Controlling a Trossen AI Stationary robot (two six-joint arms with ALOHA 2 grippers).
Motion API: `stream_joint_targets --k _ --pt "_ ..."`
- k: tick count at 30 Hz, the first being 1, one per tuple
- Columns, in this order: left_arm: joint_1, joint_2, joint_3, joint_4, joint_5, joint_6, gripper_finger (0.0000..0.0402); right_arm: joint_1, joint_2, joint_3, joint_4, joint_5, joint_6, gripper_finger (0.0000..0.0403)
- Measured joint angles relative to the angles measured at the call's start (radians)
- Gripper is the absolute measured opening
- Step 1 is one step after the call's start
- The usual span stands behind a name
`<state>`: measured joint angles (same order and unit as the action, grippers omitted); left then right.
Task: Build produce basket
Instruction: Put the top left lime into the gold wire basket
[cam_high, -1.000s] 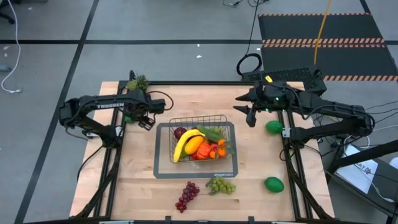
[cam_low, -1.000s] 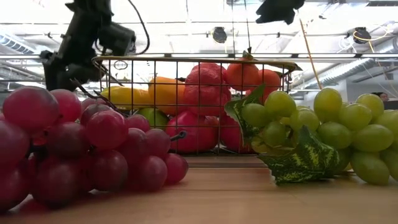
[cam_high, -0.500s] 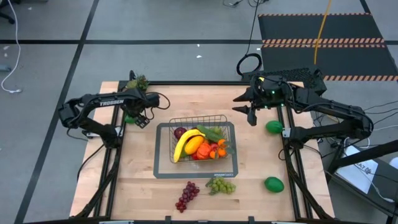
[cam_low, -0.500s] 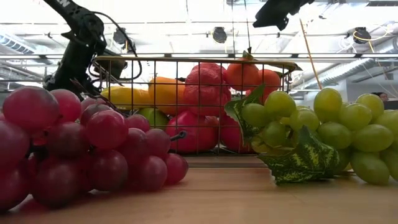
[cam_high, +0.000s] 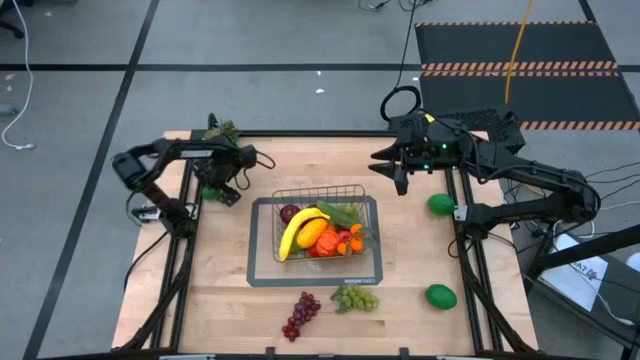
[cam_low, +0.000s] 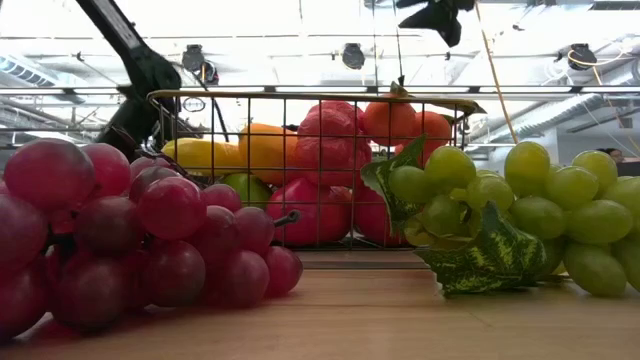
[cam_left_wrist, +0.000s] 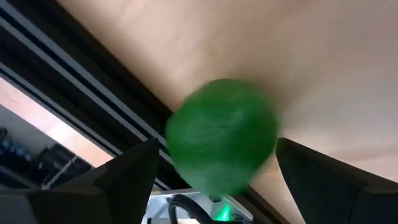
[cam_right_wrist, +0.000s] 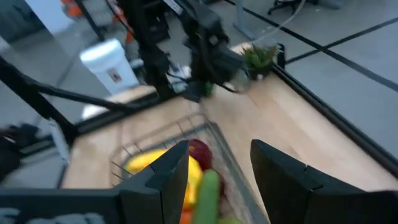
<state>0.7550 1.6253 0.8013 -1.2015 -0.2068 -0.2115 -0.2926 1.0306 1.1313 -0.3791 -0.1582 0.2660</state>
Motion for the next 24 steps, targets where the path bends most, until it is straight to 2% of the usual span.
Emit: stream_joint_targets --k 3,5,9,12,14,18,24 --pt "0.015 0.072 0.0 0.0 0.001 0.002 0.032 0.032 0.0 0.0 0.035 0.0 0.047 0.0167" --pt "0.019 0.11 0.002 0.0 0.009 0.01 0.0302 0.061 0.0 0.0 0.051 0.005 0.083 0.0167" --pt "0.011 0.137 0.014 0.0 0.009 0.029 0.0234 0.139 0.0 0.0 0.08 0.086 0.154 0.0167" --pt "-0.005 0.115 0.028 0.008 -0.011 0.079 0.0182 0.205 0.0 0.0 0.114 0.162 0.204 0.0167" --pt "-0.01 0.089 0.035 0.005 -0.003 0.101 0.0162 0.248 0.0 0.0 0.143 0.211 0.233 0.0167" --pt "-0.019 0.017 0.062 -0.041 0.028 0.096 0.0168 0.328 0.021 0.0 0.179 0.309 0.282 0.0167" --pt "-0.062 -0.151 0.132 -0.116 0.133 0.02 0.0224 0.409 0.084 0.0 0.253 0.4 0.322 0.0167"
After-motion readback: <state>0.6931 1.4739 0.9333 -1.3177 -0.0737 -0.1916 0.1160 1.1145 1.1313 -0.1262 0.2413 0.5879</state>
